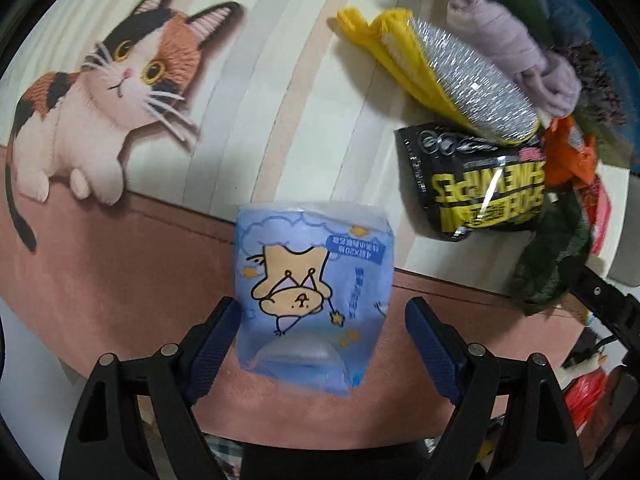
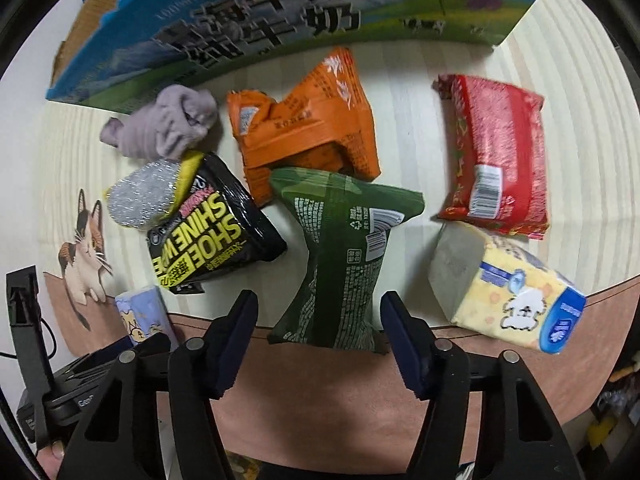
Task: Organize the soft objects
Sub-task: 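Grasp the blue tissue pack with left tool while right tool grasps green snack bag, then carry both packs into the cardboard box and open both tools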
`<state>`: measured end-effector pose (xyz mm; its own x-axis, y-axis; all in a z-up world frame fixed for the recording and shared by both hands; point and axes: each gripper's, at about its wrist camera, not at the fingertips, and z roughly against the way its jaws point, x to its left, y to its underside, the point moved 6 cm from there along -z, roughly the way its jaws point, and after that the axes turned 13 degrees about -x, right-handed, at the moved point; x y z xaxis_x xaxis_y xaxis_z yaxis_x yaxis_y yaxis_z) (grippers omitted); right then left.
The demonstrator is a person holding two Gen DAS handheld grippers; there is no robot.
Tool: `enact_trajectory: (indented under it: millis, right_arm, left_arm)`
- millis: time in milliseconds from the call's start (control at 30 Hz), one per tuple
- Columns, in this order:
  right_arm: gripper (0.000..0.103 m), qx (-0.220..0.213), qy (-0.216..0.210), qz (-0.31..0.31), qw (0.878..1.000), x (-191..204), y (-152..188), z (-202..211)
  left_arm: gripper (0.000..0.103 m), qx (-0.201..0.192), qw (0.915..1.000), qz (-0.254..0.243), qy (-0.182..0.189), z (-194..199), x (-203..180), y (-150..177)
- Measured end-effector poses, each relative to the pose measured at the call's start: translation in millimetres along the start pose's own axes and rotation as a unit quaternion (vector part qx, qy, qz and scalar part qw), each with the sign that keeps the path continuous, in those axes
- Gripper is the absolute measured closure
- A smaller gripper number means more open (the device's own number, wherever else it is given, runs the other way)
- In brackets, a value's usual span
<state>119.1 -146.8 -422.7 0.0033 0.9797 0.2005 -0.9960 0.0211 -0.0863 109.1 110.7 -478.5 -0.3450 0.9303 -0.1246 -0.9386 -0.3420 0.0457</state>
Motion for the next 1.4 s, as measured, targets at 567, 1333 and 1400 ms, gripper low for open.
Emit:
enact_trajectory:
  millis: [567, 1333, 1400]
  right_arm:
    - [0.063, 0.006, 0.009, -0.026, 1.000, -5, 3, -11]
    - [0.075, -0.017, -0.016, -0.016, 1.000, 10, 15, 16]
    - [0.076, -0.024, -0.025, -0.013, 0.999, 13, 20, 28]
  left_arm:
    - [0.036, 0.005, 1.0000, 0.000, 0.006, -10, 4, 42]
    - [0.066, -0.018, 0.9990, -0.003, 0.041, 31, -16, 86]
    - [0.066, -0.030, 0.9984, -0.013, 0.045, 47, -25, 96]
